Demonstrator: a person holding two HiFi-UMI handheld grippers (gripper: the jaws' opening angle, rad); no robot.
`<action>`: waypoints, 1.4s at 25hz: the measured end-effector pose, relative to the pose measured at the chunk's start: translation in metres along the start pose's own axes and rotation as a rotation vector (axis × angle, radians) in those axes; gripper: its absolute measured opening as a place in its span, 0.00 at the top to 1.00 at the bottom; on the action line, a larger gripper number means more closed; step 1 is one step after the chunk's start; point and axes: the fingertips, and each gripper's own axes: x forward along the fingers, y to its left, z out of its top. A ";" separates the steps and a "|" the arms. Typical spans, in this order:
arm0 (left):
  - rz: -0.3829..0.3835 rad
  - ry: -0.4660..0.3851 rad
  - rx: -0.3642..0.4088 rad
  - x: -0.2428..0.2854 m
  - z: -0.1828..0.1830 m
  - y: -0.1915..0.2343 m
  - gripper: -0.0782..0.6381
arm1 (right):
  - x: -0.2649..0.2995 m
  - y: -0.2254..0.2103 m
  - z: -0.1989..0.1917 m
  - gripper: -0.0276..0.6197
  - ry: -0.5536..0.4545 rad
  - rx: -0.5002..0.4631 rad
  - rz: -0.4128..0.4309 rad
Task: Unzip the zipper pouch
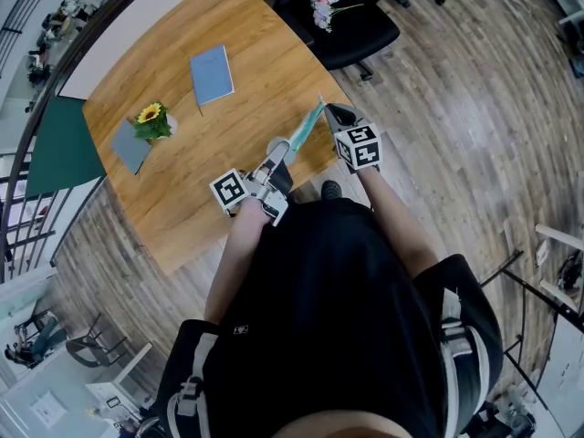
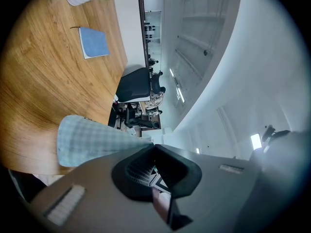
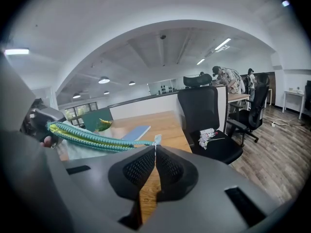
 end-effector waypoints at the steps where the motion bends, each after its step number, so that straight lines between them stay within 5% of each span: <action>1: -0.001 0.001 0.002 0.000 0.000 -0.001 0.89 | 0.000 -0.001 0.001 0.94 0.000 0.002 -0.002; 35: -0.007 -0.027 0.026 -0.010 0.012 -0.002 0.89 | 0.004 -0.003 -0.012 0.88 0.016 0.009 0.037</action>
